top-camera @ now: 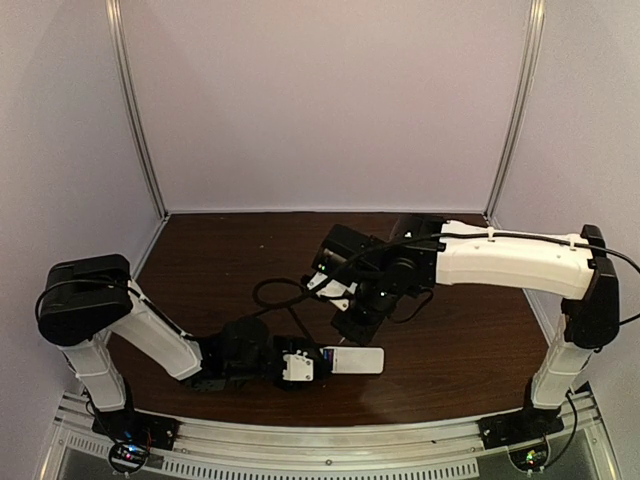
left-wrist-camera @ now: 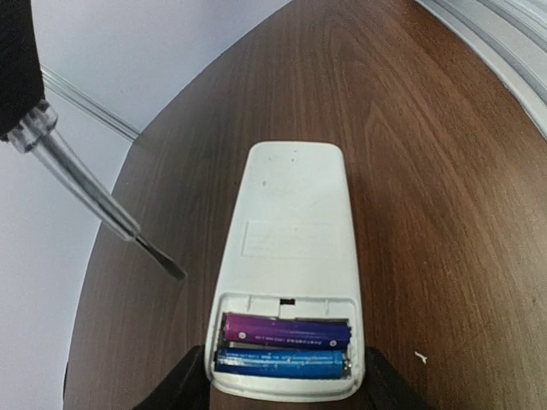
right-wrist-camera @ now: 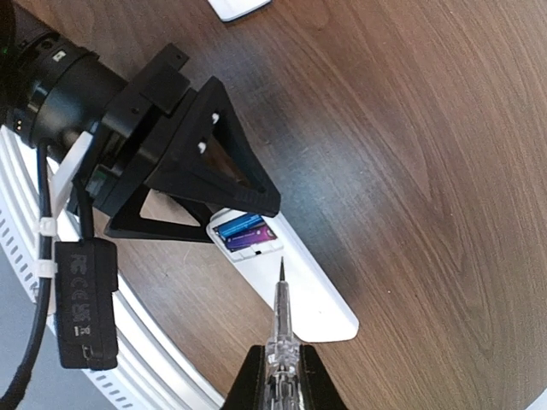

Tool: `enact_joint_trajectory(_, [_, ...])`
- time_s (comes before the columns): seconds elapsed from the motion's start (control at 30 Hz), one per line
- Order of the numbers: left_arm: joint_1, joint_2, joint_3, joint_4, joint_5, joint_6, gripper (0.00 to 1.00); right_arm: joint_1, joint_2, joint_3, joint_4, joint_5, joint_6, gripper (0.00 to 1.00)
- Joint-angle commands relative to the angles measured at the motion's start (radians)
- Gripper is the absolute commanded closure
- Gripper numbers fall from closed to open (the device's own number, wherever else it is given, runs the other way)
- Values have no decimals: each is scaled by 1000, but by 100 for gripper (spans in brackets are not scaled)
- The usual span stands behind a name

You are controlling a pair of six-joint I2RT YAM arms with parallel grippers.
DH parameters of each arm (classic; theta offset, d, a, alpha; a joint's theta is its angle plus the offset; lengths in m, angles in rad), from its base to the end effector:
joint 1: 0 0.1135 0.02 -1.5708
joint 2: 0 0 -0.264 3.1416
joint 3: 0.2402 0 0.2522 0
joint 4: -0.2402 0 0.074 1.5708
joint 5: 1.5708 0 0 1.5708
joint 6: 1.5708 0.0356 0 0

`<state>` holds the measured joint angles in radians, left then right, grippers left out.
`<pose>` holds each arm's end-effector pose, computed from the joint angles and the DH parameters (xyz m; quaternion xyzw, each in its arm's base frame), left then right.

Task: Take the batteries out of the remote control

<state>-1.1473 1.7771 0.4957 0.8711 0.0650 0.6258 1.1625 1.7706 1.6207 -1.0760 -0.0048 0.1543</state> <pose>0.1220 -0.2762 0.1106 0.6590 0.5145 -0.1675 0.5224 0.1430 0.3310 0.2918 -0.4762 0.8624 0.1069 0.1343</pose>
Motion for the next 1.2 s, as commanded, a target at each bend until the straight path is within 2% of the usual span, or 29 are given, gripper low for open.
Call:
enact_joint_trajectory(0.0, [-2,-24,10,16,39,-15,100,12,-36,-21,40,-46,-40,100])
enact_joint_trajectory(1.17, [-2,-20,7,21,31,-6,100,18,74,-5,62,0,-56,100])
